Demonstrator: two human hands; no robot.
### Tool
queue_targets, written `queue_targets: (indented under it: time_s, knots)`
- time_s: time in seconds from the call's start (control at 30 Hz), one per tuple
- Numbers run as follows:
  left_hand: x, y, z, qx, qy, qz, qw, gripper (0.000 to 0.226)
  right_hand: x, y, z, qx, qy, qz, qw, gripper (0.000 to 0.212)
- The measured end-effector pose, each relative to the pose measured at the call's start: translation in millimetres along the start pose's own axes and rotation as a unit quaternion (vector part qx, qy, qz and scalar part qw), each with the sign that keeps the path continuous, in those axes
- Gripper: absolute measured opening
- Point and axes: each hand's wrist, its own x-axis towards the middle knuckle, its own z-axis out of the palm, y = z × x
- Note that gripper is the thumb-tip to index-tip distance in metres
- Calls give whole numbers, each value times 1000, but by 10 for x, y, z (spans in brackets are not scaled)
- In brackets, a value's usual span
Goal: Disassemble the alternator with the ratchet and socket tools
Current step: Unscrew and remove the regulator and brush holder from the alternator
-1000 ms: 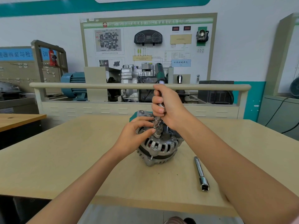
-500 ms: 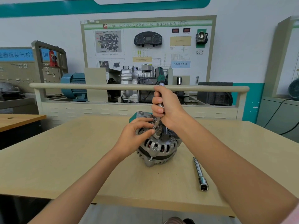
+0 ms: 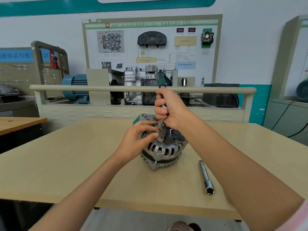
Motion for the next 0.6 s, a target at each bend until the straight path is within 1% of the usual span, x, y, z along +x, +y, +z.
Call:
queue_targets:
  time_s: [0.17, 0.3, 0.43, 0.53, 0.6]
  knots:
    - [-25, -23, -43, 1, 0, 3, 1000, 15, 2, 22, 46, 3, 12, 5, 1000, 31]
    - [-52, -30, -68, -2, 0, 1, 1000, 16, -4, 43, 83, -27, 12, 0, 1000, 31]
    - [-50, -22, -61, -2, -2, 1, 1000, 18, -35, 66, 107, -82, 1, -17, 996, 30]
    - [-47, -17, -41, -13, 3, 4, 1000, 20, -46, 75, 100, -84, -15, -35, 996, 31]
    - [-43, -16, -30, -12, 5, 1, 1000, 18, -51, 78, 81, -72, -25, -38, 996, 32]
